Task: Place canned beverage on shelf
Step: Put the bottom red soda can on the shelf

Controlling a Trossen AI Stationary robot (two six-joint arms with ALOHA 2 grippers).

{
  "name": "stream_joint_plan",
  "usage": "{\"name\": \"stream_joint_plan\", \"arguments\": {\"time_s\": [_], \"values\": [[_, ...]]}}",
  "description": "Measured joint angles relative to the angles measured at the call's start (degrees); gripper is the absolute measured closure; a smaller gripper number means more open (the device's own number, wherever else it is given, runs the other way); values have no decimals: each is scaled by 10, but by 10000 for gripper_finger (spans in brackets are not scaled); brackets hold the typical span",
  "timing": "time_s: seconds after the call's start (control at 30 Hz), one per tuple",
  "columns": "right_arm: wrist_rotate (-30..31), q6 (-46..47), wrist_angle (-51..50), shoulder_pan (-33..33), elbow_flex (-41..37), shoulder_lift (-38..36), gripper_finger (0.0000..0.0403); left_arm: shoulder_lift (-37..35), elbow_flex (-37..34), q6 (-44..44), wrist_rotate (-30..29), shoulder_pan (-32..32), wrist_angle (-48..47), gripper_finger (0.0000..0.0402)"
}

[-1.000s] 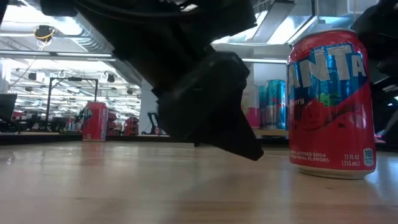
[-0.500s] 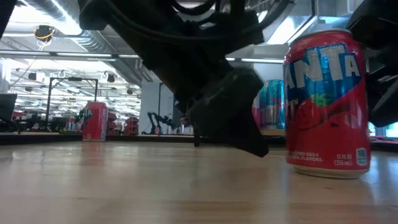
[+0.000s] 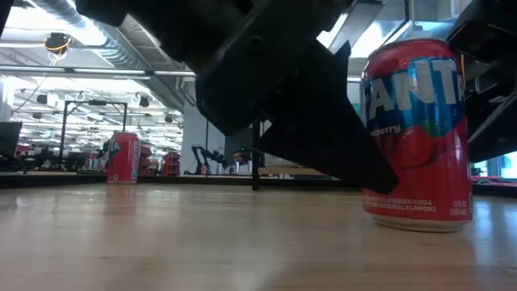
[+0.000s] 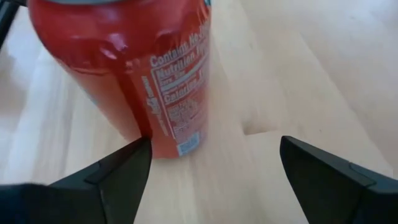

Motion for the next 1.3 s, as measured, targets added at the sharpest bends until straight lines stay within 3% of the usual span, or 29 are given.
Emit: {"name": "stream_joint_plan", "arguments": {"time_s": [0.43, 0.53, 0.77, 1.03, 1.3], "values": [[87, 14, -63, -2, 0, -15, 64, 0, 0, 1, 18, 0, 8, 113], [70, 23, -95, -2, 0, -46, 64, 0, 0, 2, 10, 1, 8, 113], [-43, 10, -88, -1, 0, -119, 64, -18, 0, -2, 3, -15, -45, 113], [-28, -118, 38, -1, 1, -129, 64, -43, 2, -62, -26, -51, -132, 113], [-13, -180, 44, -6, 44, -125, 64, -43, 1, -76, -43, -80, -140, 113]]}}
